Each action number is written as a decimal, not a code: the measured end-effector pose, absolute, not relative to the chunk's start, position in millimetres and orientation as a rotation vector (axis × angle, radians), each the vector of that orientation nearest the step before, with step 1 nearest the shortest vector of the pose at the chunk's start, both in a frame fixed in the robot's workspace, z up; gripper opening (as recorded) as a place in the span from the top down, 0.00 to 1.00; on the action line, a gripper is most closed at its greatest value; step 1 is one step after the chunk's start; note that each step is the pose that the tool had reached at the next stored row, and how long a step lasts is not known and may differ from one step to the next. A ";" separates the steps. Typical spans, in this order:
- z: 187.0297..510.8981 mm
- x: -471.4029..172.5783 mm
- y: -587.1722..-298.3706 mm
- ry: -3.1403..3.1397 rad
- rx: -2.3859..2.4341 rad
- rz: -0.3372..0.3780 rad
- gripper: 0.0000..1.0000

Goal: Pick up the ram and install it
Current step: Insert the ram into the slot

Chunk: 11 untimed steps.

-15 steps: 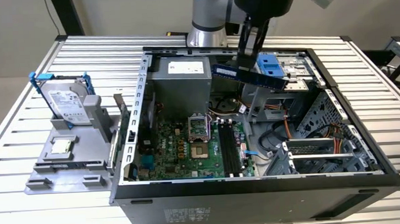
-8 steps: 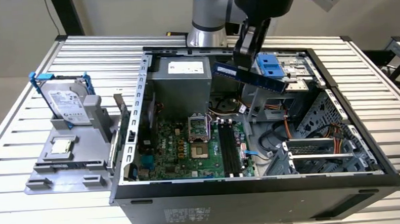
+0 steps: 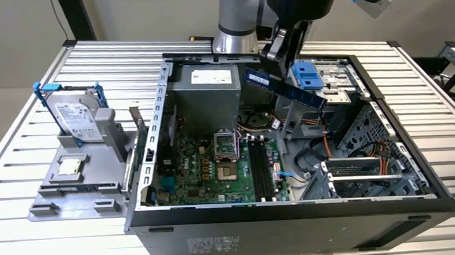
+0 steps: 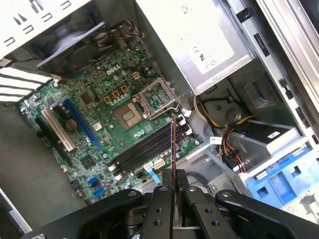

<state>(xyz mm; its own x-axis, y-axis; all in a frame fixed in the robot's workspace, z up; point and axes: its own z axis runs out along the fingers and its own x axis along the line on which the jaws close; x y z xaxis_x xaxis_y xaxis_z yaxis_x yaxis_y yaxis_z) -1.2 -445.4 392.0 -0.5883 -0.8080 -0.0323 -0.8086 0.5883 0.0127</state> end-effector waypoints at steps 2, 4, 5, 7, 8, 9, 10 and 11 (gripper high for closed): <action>391.9 -1.2 -445.4 2.801 -1.368 0.040 1.00; 391.8 -1.2 -445.4 2.825 -1.318 0.039 1.00; 391.8 -1.2 -445.4 2.836 -1.295 0.039 1.00; 391.7 -1.2 -445.4 2.857 -1.246 0.038 1.00; 391.7 -1.2 -445.4 2.869 -1.218 0.038 1.00; 391.7 -1.2 -445.4 2.879 -1.193 0.037 1.00; 391.7 -1.2 -445.3 2.889 -1.168 0.037 1.00; 391.6 -1.2 -445.3 2.900 -1.140 0.037 1.00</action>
